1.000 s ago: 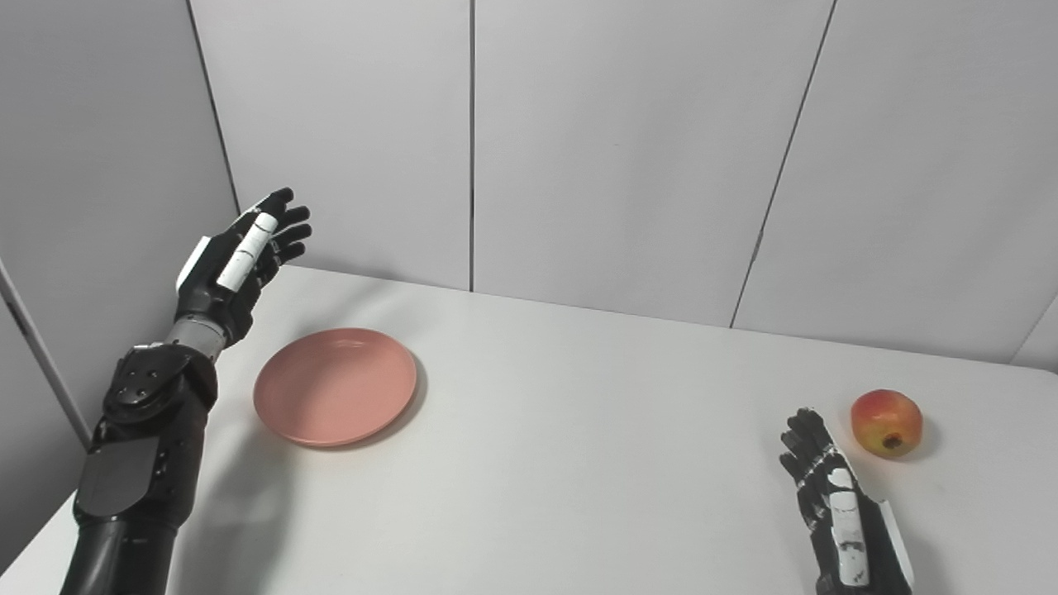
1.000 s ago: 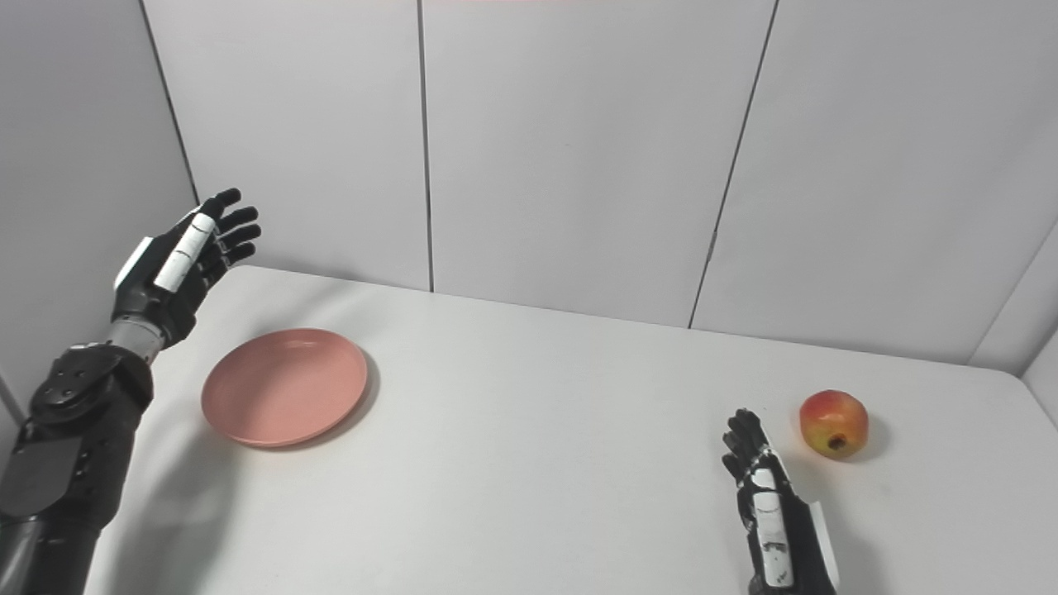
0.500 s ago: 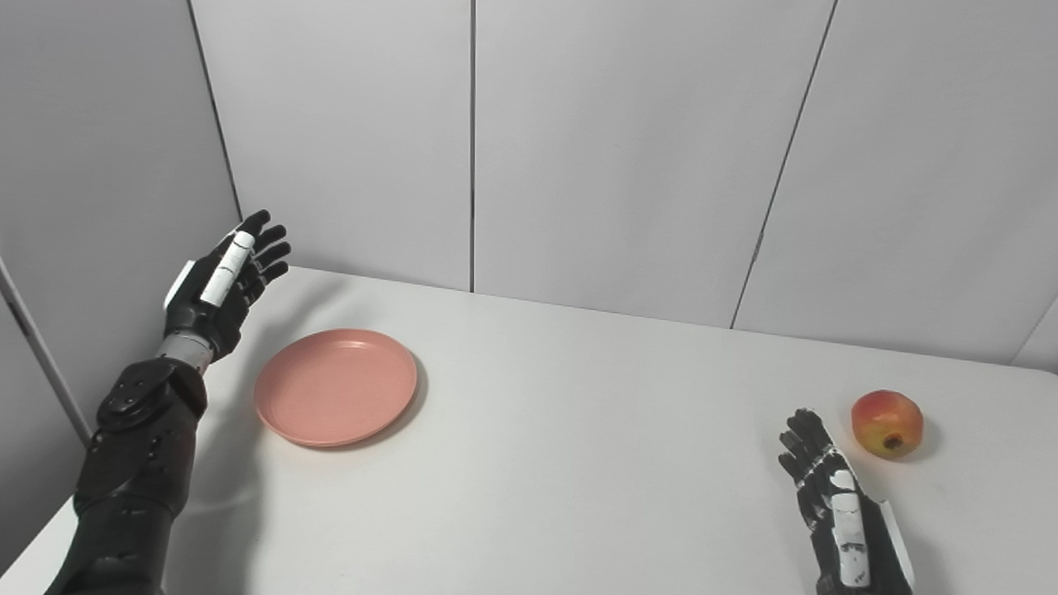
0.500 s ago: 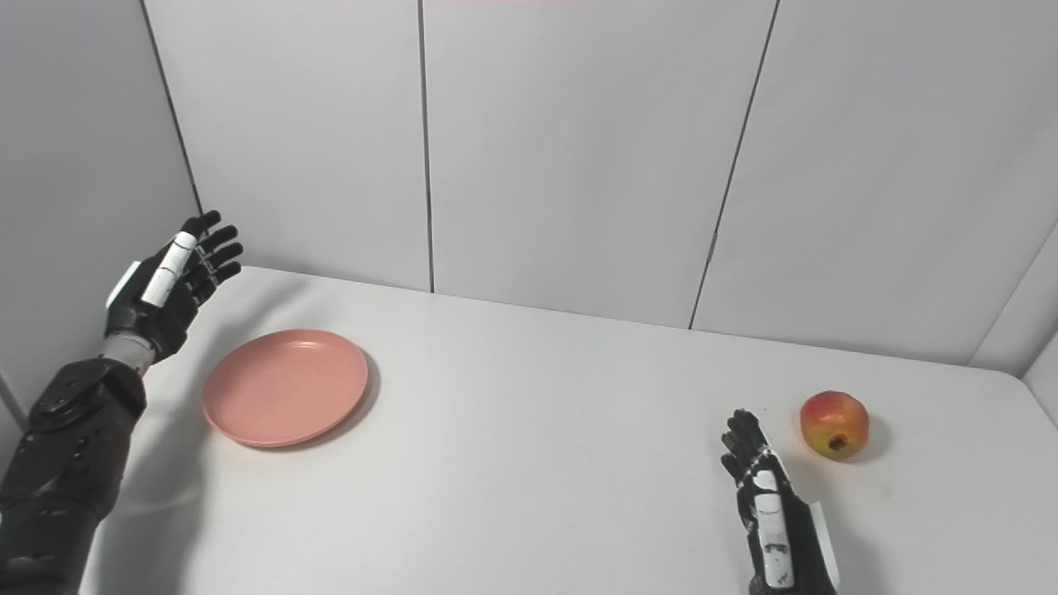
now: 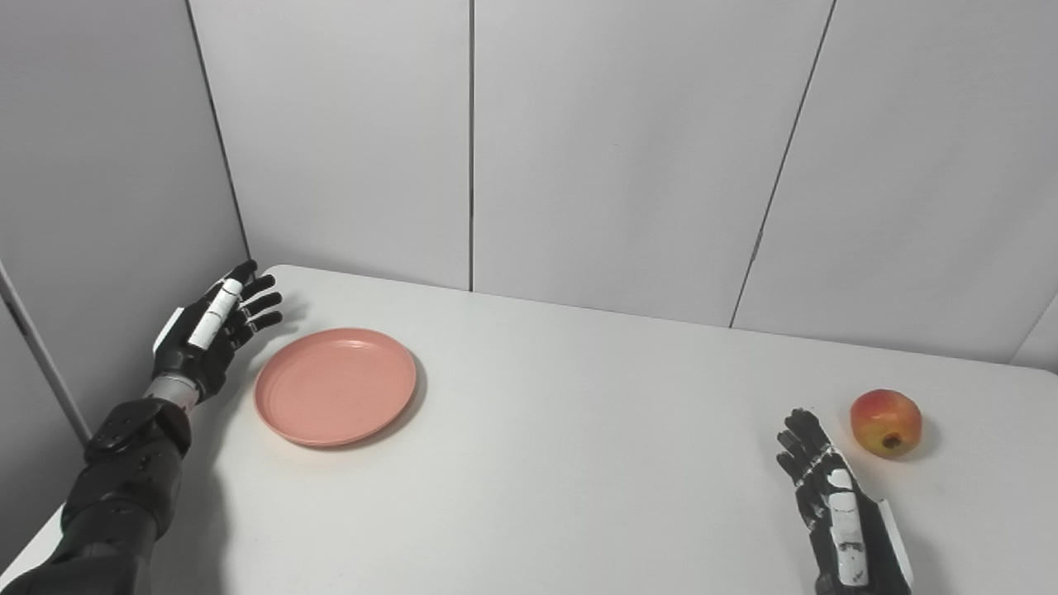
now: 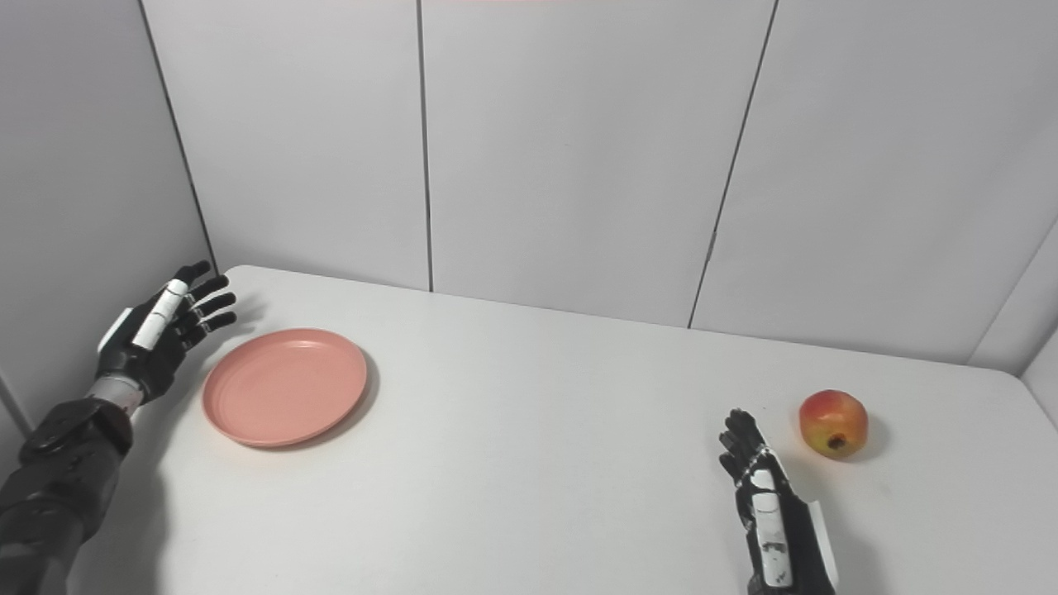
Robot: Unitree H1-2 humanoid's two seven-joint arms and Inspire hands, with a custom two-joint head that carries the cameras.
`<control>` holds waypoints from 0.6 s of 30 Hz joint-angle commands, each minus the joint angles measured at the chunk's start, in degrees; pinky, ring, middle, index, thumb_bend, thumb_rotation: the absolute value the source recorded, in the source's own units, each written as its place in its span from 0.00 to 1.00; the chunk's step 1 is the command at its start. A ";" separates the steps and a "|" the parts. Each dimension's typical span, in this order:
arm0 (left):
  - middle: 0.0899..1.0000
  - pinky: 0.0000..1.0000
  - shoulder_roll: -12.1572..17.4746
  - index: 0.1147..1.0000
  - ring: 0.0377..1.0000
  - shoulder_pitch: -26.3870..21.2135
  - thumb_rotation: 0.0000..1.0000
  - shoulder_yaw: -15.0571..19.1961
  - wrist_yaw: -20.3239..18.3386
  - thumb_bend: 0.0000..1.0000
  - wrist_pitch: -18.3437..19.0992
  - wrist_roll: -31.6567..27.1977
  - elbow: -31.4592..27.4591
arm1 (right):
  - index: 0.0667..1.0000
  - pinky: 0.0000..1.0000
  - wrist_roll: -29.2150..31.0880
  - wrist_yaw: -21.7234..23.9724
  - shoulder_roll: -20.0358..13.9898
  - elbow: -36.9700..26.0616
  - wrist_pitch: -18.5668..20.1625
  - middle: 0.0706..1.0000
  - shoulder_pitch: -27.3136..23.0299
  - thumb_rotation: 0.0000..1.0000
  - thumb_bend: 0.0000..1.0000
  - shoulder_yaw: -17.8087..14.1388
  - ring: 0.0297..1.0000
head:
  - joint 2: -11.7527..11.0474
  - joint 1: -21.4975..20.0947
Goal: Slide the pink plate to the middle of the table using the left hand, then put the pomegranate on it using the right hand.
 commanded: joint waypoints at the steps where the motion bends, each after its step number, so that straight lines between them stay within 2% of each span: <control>1: 0.76 0.75 2.14 0.82 0.77 -3.76 0.59 -0.67 -1.20 0.87 -3.10 0.71 1.48 | 0.88 0.95 0.35 0.45 0.13 5.41 -1.54 0.92 5.06 0.93 0.80 -0.18 0.93 | 0.05 0.12; 5: 0.76 0.76 2.58 0.82 0.78 -4.43 0.59 -1.41 -1.19 0.86 -4.43 1.46 4.52 | 0.88 0.95 0.02 0.41 0.01 5.33 -1.57 0.93 5.12 0.94 0.81 -0.05 0.93 | 0.05 0.12; 7: 0.76 0.75 2.71 0.81 0.77 -4.65 0.58 -1.47 -1.36 0.89 -4.97 1.55 5.66 | 0.88 0.95 -0.06 0.35 0.01 5.31 -1.58 0.93 5.12 0.94 0.81 -0.02 0.93 | 0.05 0.12; 10: 0.73 0.71 2.60 0.78 0.74 -4.66 0.58 -1.26 -1.84 0.89 -5.70 1.34 6.54 | 0.88 0.95 -0.09 0.20 0.12 5.36 -1.49 0.93 5.07 0.94 0.80 -0.04 0.93 | -0.04 -0.08; 12: 0.74 0.71 2.30 0.77 0.74 -4.50 0.56 -0.84 -2.74 0.89 -5.75 0.74 6.43 | 0.87 0.95 0.00 0.17 0.22 5.36 -1.35 0.93 5.04 0.93 0.80 -0.03 0.93 | -0.07 -0.17; 15: 0.79 0.78 1.82 0.82 0.79 -3.82 0.57 -1.71 -2.98 0.87 -5.84 1.80 5.33 | 0.87 0.94 -0.11 0.09 0.29 5.37 -1.31 0.93 5.03 0.93 0.81 0.03 0.93 | 0.01 -0.44; 16: 0.80 0.81 1.61 0.83 0.81 -3.56 0.59 -2.04 -2.75 0.81 -5.79 2.15 4.71 | 0.87 0.94 -0.15 0.05 0.33 5.36 -1.34 0.93 5.04 0.93 0.81 0.04 0.92 | 0.01 -0.44; 18: 0.82 0.82 1.23 0.85 0.82 -3.10 0.61 -2.68 -2.50 0.78 -5.76 2.55 3.83 | 0.87 0.94 -0.22 0.06 0.37 5.30 -1.38 0.93 5.07 0.93 0.82 0.11 0.92 | 0.02 -0.58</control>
